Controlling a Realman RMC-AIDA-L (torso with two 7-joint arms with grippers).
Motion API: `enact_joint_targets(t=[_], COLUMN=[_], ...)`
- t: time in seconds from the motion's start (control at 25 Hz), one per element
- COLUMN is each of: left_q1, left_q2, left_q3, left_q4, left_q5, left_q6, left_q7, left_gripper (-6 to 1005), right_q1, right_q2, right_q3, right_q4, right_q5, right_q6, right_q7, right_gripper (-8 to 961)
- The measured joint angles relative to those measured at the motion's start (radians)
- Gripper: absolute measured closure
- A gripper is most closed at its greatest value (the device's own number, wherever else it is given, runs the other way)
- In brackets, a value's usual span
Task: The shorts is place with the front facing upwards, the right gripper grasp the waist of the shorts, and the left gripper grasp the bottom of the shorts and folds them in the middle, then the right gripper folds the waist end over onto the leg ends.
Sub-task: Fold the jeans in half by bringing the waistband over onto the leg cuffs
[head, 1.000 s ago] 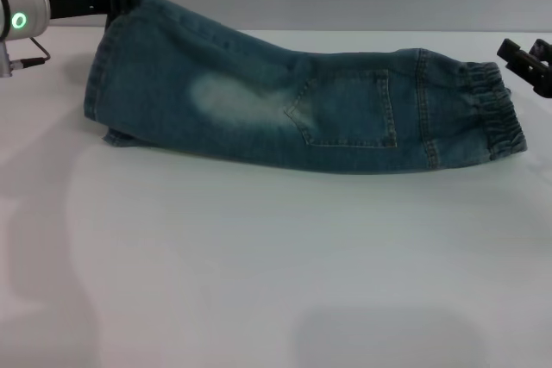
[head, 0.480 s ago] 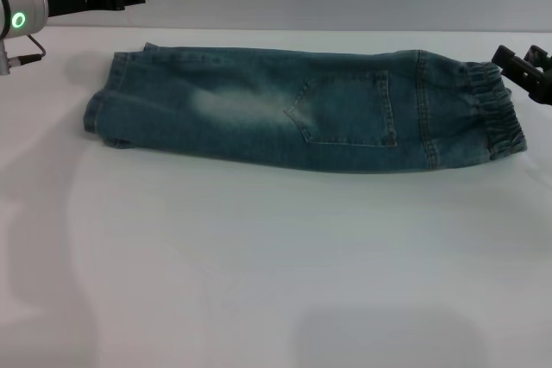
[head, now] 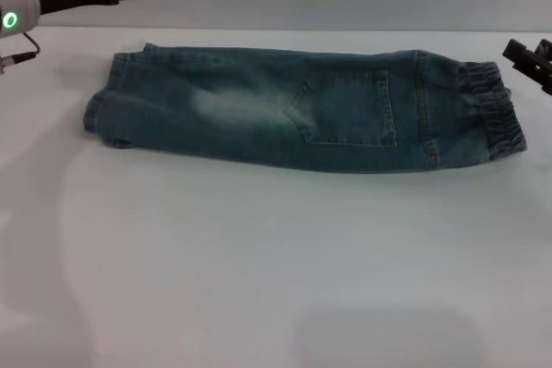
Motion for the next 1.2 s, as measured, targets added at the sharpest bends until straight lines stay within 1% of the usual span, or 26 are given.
enact_joint_targets(t=[0.04,0.12,0.16,0.2,0.28,0.32,0.4,0.44,0.48,0.56,0.68,0.8,0.84,0.96,1.2], left_q1=[0.027,0.053,0.053,0.067,0.067,0.107,0.129,0.129,0.143,0.149,0.165,0.170,0.171,0.173,0.181], left_q2=[0.000,0.000,0.000,0.000,0.000,-0.001,-0.002,-0.002,-0.003,-0.003,-0.003,-0.004,-0.004,-0.005,-0.005], left_q3=[0.000,0.000,0.000,0.000,0.000,0.000,0.000,0.000,0.000,0.000,0.000,0.000,0.000,0.000,0.000], left_q4=[0.007,0.009,0.009,0.007,0.007,-0.005,-0.026,-0.026,-0.050,-0.056,-0.059,-0.060,-0.061,-0.067,-0.071], left_q5=[-0.108,-0.230,-0.230,-0.298,-0.298,-0.470,-0.567,-0.567,-0.615,-0.628,-0.646,-0.653,-0.657,-0.669,-0.681], left_q6=[0.008,0.029,0.029,0.046,0.046,0.101,0.143,0.143,0.170,0.179,0.220,0.236,0.244,0.259,0.278], left_q7=[0.080,0.168,0.168,0.223,0.223,0.360,0.438,0.438,0.478,0.488,0.514,0.520,0.522,0.527,0.537], left_gripper=[166,166,166,166,166,166,166,166,166,166,166,166,166,166,166], right_q1=[0.000,0.002,0.006,0.010,0.018,0.021,0.026,0.033,0.033,0.052,0.086,0.122,0.143,0.158,0.172], right_q2=[-0.019,-0.047,-0.065,-0.075,-0.092,-0.096,-0.102,-0.105,-0.105,-0.110,-0.122,-0.133,-0.137,-0.137,-0.106], right_q3=[-0.030,-0.078,-0.100,-0.111,-0.124,-0.125,-0.126,-0.126,-0.126,-0.126,-0.124,-0.125,-0.126,-0.127,-0.170], right_q4=[-0.014,-0.040,-0.063,-0.084,-0.143,-0.180,-0.253,-0.312,-0.312,-0.366,-0.390,-0.390,-0.380,-0.371,-0.364], right_q5=[-0.016,-0.064,-0.108,-0.150,-0.238,-0.280,-0.361,-0.434,-0.434,-0.532,-0.642,-0.717,-0.748,-0.766,-0.810], right_q6=[-0.002,-0.006,-0.015,-0.027,-0.067,-0.090,-0.136,-0.167,-0.167,-0.192,-0.208,-0.209,-0.205,-0.196,-0.122], right_q7=[0.052,0.152,0.219,0.266,0.372,0.420,0.511,0.580,0.580,0.644,0.698,0.733,0.744,0.746,0.746], right_gripper=[288,288,288,287,287,287,287,288,288,288,289,288,288,287,307])
